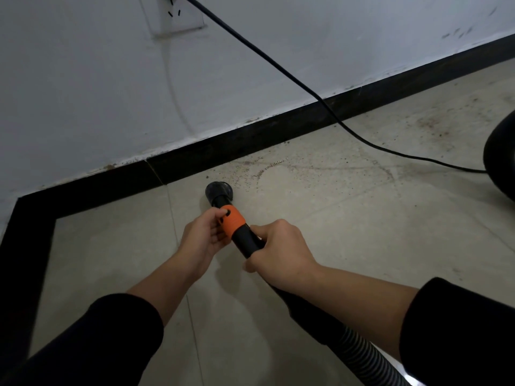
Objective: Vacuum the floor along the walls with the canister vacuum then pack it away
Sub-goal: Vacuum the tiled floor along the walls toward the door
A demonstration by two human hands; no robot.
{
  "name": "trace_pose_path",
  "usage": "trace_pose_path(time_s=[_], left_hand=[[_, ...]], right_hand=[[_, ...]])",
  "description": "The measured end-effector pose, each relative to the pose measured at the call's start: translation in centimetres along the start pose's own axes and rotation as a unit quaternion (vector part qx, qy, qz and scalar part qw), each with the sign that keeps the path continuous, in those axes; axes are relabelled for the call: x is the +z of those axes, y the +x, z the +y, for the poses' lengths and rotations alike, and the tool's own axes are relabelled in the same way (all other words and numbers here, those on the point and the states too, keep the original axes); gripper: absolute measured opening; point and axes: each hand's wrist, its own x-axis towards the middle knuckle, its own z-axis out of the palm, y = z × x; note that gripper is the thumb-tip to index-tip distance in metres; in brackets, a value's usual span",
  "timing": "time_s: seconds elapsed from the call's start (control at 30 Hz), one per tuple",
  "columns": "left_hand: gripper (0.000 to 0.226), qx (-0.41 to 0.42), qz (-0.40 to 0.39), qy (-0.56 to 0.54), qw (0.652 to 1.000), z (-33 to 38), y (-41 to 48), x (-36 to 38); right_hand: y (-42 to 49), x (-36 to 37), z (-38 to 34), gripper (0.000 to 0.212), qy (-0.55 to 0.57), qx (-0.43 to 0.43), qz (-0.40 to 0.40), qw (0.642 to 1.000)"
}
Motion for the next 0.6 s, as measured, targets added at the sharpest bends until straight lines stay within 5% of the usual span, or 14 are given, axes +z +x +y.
trace_pose_path(time_s=[0.6], left_hand=[[0.027, 0.018, 0.028, 0.017, 0.999, 0.2, 0.1, 2.0]], right_hand=[[0.3, -0.6, 0.6, 0.027, 0.029, 0.016, 0.003, 0.999]])
